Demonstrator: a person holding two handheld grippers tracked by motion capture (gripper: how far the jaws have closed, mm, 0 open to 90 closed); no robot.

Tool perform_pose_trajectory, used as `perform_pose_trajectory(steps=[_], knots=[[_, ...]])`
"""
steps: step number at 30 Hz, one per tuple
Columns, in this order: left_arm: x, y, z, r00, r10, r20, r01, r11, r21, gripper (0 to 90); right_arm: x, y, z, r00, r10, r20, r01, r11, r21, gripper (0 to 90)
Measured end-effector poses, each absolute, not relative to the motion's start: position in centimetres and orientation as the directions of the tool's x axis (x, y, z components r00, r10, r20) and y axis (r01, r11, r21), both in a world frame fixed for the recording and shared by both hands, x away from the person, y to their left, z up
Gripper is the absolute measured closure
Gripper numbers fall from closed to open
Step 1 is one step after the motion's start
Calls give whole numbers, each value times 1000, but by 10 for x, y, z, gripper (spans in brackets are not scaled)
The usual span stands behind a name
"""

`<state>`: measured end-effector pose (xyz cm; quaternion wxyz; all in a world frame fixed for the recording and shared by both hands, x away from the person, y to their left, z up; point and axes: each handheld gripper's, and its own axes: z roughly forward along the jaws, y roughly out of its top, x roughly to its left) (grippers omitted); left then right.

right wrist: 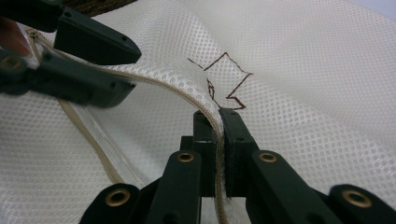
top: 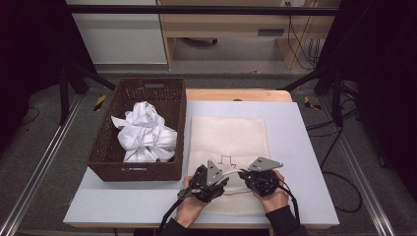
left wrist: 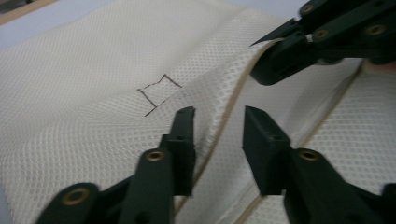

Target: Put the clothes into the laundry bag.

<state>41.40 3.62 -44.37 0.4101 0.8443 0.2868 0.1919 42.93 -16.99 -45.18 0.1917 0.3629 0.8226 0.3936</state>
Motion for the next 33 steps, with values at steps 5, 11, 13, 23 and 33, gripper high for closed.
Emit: perform_pose_trajectory(steps=[5,11,13,23,33], knots=[[405,47,-419,783,613,105,308,-529,791,533,429,-172,-450,-651,759,-12,445,395,804,866],[398,85,-400,774,631,48,332,-469,819,493,429,-179,-446,-655,755,32,427,334,840,862],[396,102,-395,752,659,15,347,-415,841,474,430,-180,-446,-654,755,42,433,328,840,862],[394,149,-369,667,741,71,304,-358,883,396,425,-183,-438,-642,766,38,401,293,868,862],[403,176,-345,603,789,117,258,-332,907,341,423,-185,-438,-642,765,50,382,263,886,862]])
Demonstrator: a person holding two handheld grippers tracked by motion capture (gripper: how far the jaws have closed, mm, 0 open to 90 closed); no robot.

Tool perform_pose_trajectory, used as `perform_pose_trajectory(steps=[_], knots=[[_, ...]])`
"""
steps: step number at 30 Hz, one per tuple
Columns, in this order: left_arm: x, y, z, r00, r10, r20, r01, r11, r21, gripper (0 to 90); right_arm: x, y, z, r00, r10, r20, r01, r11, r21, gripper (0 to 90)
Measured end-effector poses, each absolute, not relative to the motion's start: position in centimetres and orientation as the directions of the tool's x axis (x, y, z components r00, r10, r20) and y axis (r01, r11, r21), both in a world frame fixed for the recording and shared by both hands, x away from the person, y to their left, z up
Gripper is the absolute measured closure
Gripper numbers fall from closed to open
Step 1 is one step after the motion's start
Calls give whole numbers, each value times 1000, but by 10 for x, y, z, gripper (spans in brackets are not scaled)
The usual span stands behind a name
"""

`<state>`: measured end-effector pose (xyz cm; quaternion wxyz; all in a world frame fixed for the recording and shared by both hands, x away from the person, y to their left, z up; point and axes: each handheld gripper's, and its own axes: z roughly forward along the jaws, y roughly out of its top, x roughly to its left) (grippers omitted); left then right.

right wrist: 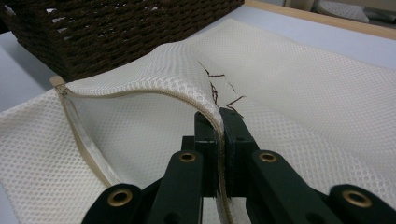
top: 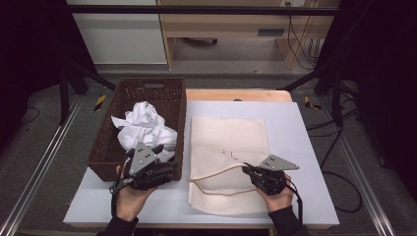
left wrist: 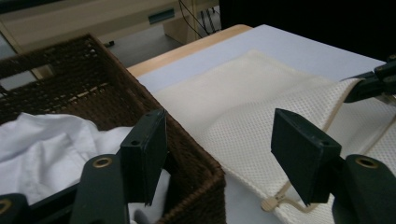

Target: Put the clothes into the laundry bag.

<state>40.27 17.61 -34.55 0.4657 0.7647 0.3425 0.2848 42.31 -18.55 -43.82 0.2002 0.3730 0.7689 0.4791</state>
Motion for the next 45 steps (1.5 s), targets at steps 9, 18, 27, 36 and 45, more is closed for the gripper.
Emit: perform_pose_trajectory(steps=[9,18,27,36,45], knots=[[431,205,-316,538,839,79,269,-260,927,299,423,-185,-438,-642,765,52,387,265,883,861],[474,221,-315,464,881,97,317,-267,910,271,424,-185,-439,-646,761,54,389,268,882,861],[521,235,-336,429,883,190,399,-374,837,232,424,-184,-441,-650,758,52,395,279,875,861],[550,252,-360,489,852,188,479,-443,758,167,425,-184,-441,-652,756,57,403,283,870,862],[565,255,-406,546,827,131,582,-487,651,73,426,-183,-443,-655,754,54,411,295,863,861]])
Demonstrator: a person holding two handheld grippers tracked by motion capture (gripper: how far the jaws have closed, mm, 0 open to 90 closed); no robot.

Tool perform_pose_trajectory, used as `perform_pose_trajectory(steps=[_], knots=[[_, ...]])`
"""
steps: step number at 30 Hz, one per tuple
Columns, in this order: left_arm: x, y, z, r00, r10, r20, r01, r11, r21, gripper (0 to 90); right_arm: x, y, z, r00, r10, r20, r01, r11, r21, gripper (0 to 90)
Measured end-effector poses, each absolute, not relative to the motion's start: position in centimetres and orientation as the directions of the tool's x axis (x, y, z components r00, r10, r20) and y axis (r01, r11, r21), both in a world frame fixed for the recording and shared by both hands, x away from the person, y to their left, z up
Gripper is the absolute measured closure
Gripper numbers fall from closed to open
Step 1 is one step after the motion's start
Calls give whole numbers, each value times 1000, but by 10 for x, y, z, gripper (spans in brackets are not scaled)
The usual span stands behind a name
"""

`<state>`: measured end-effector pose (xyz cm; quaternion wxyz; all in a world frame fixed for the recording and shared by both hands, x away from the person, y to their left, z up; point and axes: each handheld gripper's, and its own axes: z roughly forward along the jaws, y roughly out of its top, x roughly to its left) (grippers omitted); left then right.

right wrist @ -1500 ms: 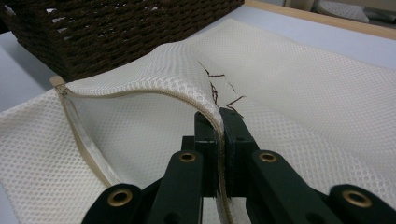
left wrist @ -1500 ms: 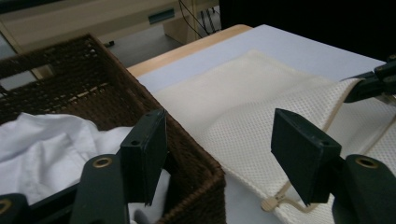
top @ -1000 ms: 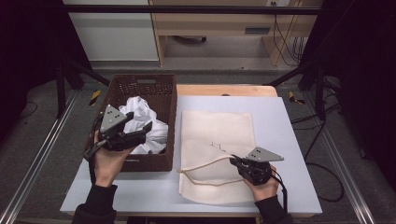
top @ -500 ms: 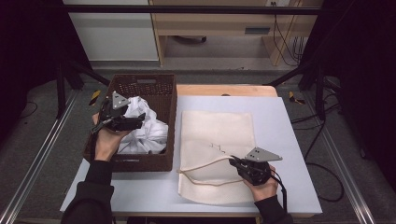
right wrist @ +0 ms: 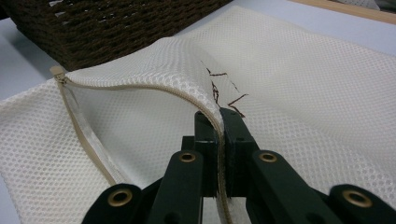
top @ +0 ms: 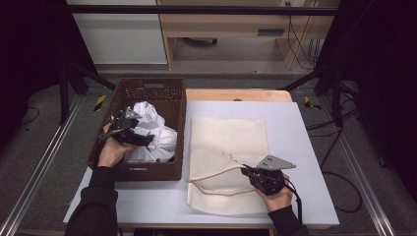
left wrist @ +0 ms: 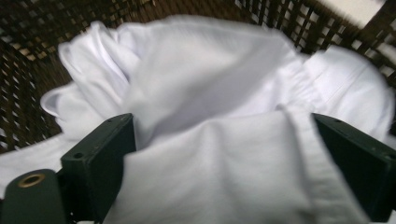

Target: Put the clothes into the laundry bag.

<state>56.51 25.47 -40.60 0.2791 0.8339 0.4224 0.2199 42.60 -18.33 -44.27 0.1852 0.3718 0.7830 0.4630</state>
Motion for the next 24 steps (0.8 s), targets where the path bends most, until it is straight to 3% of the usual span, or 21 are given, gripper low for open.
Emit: perform_pose_trajectory(steps=[8,24], knots=[[573,251,-418,554,823,127,617,-508,601,10,427,-183,-443,-656,753,54,416,301,858,861],[580,240,-434,605,787,125,665,-585,464,40,429,-184,-445,-656,752,63,429,302,851,856]])
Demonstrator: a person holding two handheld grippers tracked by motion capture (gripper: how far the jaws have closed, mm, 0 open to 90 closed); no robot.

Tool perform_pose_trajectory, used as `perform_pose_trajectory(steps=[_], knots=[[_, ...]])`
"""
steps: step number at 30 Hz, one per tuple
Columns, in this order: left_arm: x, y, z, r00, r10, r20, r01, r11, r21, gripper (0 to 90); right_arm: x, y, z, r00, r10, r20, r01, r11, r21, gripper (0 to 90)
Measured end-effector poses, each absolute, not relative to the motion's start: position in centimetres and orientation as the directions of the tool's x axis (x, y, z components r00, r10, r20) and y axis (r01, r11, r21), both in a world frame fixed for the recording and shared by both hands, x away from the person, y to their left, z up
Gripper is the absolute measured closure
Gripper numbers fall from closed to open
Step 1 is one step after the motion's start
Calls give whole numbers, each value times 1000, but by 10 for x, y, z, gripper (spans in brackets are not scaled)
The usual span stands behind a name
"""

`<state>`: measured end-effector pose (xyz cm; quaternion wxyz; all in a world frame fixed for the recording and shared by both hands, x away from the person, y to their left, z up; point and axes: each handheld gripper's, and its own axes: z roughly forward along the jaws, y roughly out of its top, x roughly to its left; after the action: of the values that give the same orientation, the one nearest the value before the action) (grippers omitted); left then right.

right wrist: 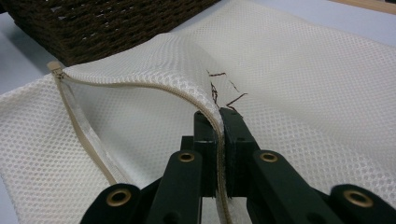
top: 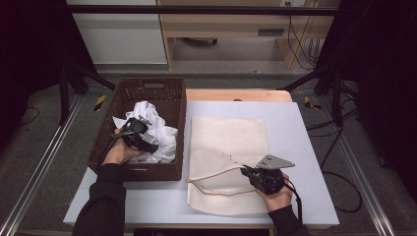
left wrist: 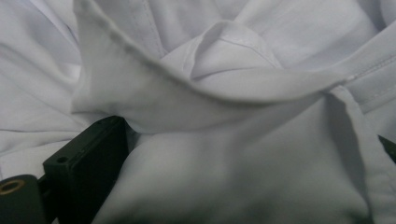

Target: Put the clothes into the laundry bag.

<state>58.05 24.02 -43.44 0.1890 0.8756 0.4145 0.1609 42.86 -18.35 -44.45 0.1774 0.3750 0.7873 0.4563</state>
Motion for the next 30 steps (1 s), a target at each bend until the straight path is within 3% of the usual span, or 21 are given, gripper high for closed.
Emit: perform_pose_trajectory(steps=[8,9,10,11,12,13,16,20,26,30], knots=[[582,233,-433,602,790,116,710,-596,375,200,429,-184,-445,-654,753,68,435,301,849,855],[582,232,-432,604,788,116,712,-600,365,284,429,-184,-445,-655,753,69,434,300,849,855],[582,231,-431,606,787,113,713,-601,361,284,429,-184,-445,-655,753,69,434,300,849,855],[581,231,-431,608,787,104,716,-601,356,383,429,-184,-445,-654,753,70,434,299,850,856],[581,231,-430,609,788,96,719,-598,354,383,429,-184,-445,-654,753,70,434,299,850,856],[581,232,-430,610,788,85,722,-596,350,453,429,-184,-445,-653,754,76,440,295,848,858],[580,231,-429,613,786,84,724,-600,340,523,429,-185,-444,-651,755,79,444,294,847,860],[577,228,-426,629,768,122,706,-630,322,647,430,-185,-445,-651,755,77,442,295,847,862],[569,231,-418,601,786,142,693,-601,398,716,430,-185,-445,-651,755,75,442,298,846,863],[563,236,-410,578,804,142,658,-562,501,724,430,-186,-445,-652,755,75,440,295,848,863]])
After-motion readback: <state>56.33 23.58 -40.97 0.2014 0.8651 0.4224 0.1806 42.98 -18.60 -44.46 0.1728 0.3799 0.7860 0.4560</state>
